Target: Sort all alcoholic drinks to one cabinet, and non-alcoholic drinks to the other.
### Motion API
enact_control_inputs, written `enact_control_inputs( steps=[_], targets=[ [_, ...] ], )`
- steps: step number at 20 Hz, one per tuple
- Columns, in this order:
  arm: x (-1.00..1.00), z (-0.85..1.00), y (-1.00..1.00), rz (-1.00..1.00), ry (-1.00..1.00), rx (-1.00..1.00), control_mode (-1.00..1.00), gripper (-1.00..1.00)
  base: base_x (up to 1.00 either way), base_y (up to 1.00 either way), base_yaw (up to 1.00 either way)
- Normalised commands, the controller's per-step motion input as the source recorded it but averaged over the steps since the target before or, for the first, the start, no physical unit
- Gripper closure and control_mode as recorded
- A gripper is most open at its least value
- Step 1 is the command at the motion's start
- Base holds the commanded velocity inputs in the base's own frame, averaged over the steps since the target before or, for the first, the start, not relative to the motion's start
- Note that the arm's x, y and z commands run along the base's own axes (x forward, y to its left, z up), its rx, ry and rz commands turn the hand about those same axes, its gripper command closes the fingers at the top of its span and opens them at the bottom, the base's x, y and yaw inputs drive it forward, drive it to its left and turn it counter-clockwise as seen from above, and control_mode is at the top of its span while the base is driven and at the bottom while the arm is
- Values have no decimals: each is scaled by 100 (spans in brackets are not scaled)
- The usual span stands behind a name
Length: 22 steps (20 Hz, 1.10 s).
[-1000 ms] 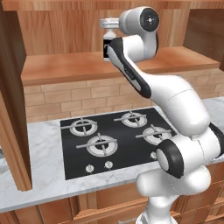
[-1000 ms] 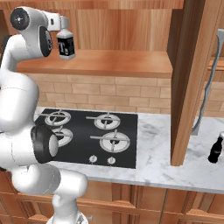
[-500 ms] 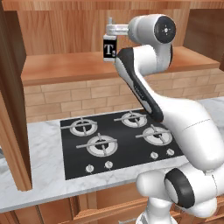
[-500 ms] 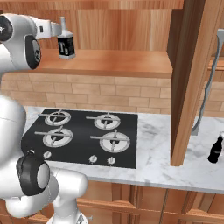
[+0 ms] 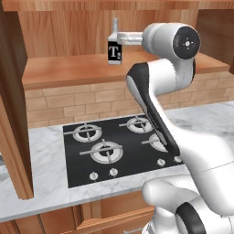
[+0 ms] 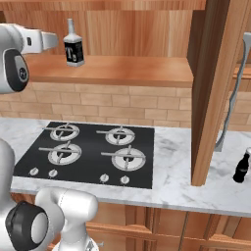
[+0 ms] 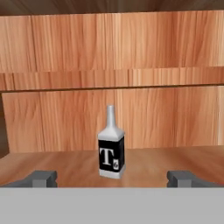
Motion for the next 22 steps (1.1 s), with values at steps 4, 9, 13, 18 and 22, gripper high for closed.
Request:
enact_control_inputs(
  steps=[4,9,13,18,22],
  targets=[
    [-72,0,-1,-5,1,0,-100,-100,0,0,0],
    [-69,0,0,-5,3,0,-100,-100,0,0,0],
    [-61,-2,0,-5,4,0,-100,-100,0,0,0],
    [-57,-9,0,-4,2,0,-100,-100,0,0,0],
    [-23,-1,0,-4,1,0,-100,-100,0,0,0]
  ],
)
